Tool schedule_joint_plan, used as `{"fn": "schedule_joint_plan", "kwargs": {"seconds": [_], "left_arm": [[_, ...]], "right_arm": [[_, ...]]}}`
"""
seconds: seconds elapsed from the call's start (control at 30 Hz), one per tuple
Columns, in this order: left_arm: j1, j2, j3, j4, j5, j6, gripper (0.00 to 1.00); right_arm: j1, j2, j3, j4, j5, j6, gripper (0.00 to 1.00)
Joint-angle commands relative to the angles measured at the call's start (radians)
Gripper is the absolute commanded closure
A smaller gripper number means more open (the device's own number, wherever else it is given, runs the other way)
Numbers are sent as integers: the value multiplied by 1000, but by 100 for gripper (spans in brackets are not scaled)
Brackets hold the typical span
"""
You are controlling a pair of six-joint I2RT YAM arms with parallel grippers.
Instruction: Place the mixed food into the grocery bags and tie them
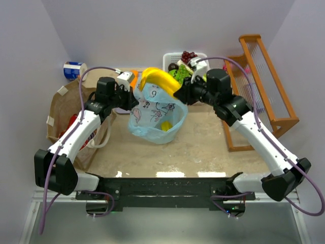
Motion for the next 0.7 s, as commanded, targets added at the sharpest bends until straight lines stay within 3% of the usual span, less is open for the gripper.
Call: {"fn": "schedule_joint_plan", "kwargs": {"seconds": [0.0,0.1,0.27,0.67], "left_arm": [[0,-13,-11,38,-21,-12,100],[0,-17,-11,36,-30,-10,100],[0,-25,-13,38,-38,-9,100],[0,-46,-11,38,-52,-6,100]], "right_arm": [[71,-28,-114,193,-359,61,100],[114,-17,-214,296,-430,121,100],[124,24,-311,283,-364,129,100],[121,125,-305,44,88,120,100]]}}
